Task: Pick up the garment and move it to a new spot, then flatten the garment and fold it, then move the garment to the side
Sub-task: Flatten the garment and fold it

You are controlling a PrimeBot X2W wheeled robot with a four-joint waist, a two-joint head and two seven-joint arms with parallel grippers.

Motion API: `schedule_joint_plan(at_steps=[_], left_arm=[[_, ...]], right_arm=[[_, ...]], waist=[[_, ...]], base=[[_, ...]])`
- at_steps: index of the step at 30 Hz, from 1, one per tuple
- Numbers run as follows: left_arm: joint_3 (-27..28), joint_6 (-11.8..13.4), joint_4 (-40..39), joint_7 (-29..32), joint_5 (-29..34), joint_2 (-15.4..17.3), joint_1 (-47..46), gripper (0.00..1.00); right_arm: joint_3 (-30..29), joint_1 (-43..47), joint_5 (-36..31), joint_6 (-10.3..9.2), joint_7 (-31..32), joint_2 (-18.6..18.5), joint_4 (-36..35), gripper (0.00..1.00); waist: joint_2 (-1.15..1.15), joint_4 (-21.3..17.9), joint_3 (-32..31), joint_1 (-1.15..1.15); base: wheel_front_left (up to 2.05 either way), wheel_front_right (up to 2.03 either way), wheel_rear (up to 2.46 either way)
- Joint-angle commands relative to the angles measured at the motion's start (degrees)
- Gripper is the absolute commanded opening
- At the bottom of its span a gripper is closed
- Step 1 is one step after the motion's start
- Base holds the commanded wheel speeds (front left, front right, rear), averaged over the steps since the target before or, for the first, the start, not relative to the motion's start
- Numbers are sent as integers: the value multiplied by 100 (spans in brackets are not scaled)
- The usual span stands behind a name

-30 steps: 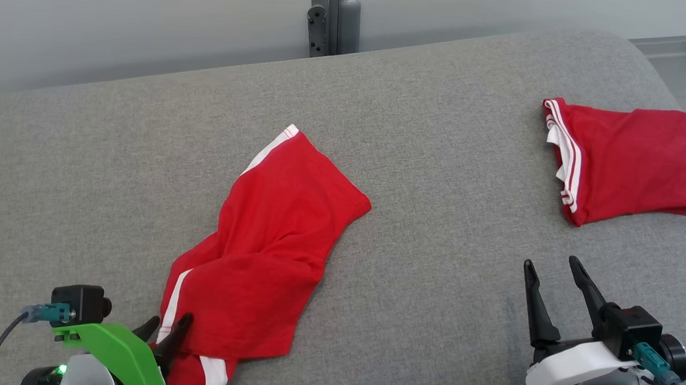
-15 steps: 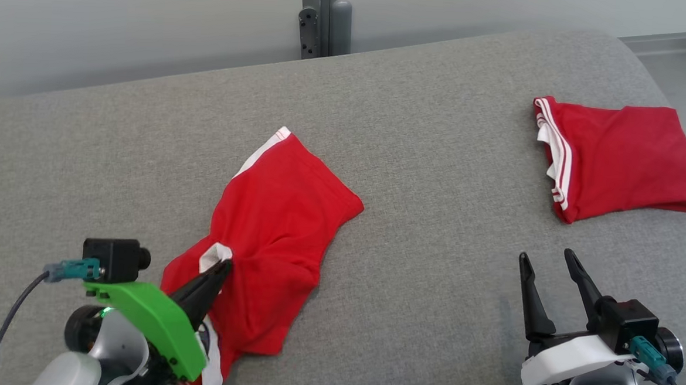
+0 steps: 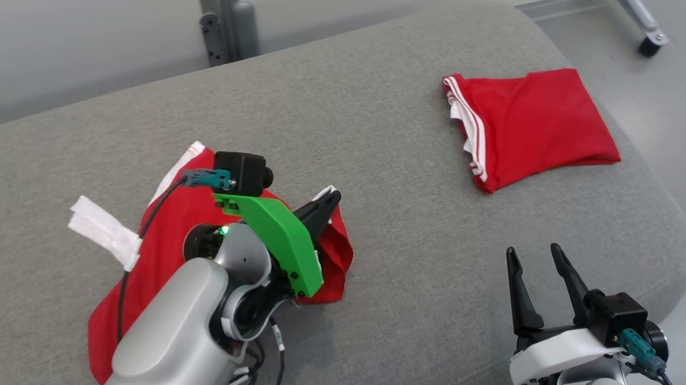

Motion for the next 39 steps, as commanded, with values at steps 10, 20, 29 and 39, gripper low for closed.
schedule_joint_plan(at_steps=[10,20,29,39], left_arm=[[-659,-156,1849,-780,265,-518,-399,47],[-1466,-359,1614,-1548,-237,-560,-392,100],[-1435,7,347,-2232,152,150,375,100],[-901,927,-733,-3161,123,968,2180,100]], right_arm=[[-25,-62,214,-2,-1,4,18,100],[-237,-55,31,-2,0,-3,-34,100],[-542,222,-172,-2,0,-109,-142,100],[-900,605,-244,-2,-1,-288,-253,100]], waist=[[0,-1044,402,0],[0,-399,263,0],[0,573,-246,0],[0,1535,-685,0]], base=[[0,0,0],[0,0,0],[0,0,0],[0,0,0]])
